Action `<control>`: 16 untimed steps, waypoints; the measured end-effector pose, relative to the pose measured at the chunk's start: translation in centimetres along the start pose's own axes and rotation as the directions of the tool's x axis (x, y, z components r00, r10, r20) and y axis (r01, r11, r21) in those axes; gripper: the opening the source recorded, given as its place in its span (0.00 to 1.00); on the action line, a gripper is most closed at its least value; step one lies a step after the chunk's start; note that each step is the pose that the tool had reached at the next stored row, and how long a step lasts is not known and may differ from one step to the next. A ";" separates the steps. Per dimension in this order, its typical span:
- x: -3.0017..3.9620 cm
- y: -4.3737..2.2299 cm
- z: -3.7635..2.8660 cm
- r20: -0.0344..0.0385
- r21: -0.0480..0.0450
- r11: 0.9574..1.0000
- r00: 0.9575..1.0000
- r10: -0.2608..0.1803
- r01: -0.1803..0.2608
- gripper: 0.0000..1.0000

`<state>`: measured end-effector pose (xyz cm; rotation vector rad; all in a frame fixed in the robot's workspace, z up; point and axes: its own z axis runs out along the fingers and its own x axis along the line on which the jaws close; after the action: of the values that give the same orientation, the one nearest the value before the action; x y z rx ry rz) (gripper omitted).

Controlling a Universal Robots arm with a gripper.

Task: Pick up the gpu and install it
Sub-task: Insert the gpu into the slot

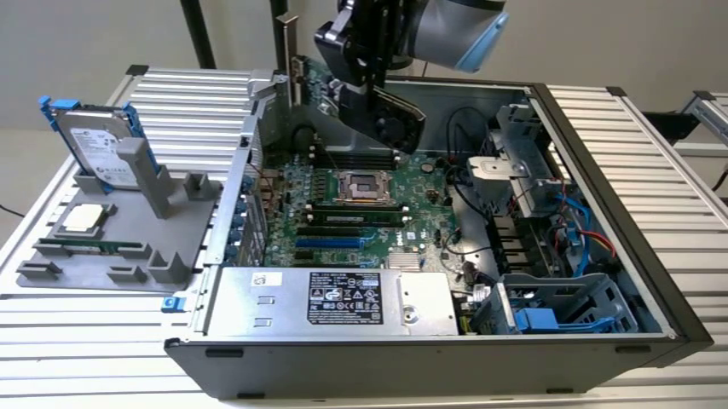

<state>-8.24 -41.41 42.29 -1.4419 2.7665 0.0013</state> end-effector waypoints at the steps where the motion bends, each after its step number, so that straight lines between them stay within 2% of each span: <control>1: 0.00 0.00 0.00 0.000 0.000 1.000 1.000 -0.008 0.008 0.00; 8: 0.00 0.00 0.00 0.001 -0.001 0.998 0.998 -0.061 0.061 0.00; 16: 0.00 0.00 0.00 0.001 -0.002 0.993 0.993 -0.121 0.121 0.00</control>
<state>-8.24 -41.41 42.29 -1.6068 2.6741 0.0034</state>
